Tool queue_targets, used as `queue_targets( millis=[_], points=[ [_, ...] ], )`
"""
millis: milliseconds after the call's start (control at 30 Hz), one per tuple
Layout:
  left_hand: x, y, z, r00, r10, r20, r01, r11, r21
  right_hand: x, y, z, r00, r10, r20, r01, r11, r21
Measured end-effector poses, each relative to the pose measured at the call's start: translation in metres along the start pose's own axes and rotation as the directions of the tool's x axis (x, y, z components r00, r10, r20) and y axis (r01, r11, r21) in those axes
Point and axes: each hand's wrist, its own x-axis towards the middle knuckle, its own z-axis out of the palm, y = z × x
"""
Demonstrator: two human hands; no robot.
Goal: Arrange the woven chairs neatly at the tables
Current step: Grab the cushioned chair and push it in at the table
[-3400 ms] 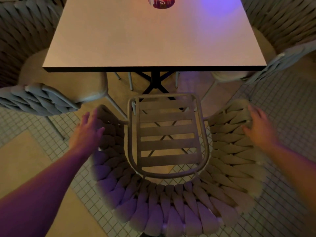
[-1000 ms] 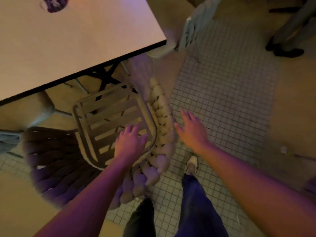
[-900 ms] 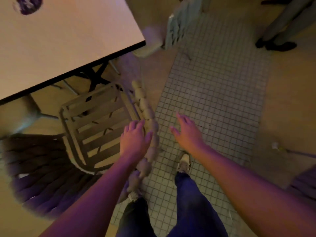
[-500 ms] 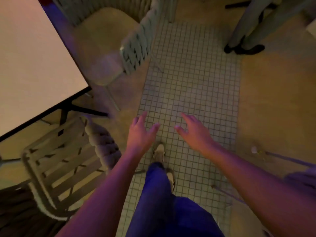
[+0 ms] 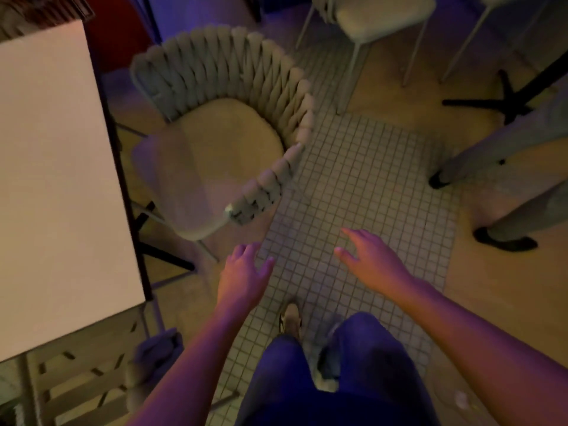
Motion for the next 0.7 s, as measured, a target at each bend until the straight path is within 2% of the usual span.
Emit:
queue_targets(
  millis=[167,433,600,700],
  points=[
    [0.062,0.068,0.023,0.999,-0.039,0.012,0.039,0.999,0.011,0.092,0.041,-0.057,1.000,-0.031,0.000,0.031,0.999,-0.013],
    [0.149,0.160,0.052,0.983,-0.164,-0.086,0.162,0.986,-0.037,0.226,0.113,-0.155,0.987,-0.137,0.079,0.144,0.985,-0.090],
    [0.198,0.197,0.044,0.935,-0.287,-0.208,0.258,0.953,-0.158,0.325,0.099,-0.209,0.962,-0.247,0.120,0.261,0.958,-0.117],
    [0.233,0.200,0.037,0.867,-0.418,-0.271,0.360,0.902,-0.239,0.387,0.072,-0.222,0.932,-0.326,0.155,0.348,0.926,-0.146]
  ],
)
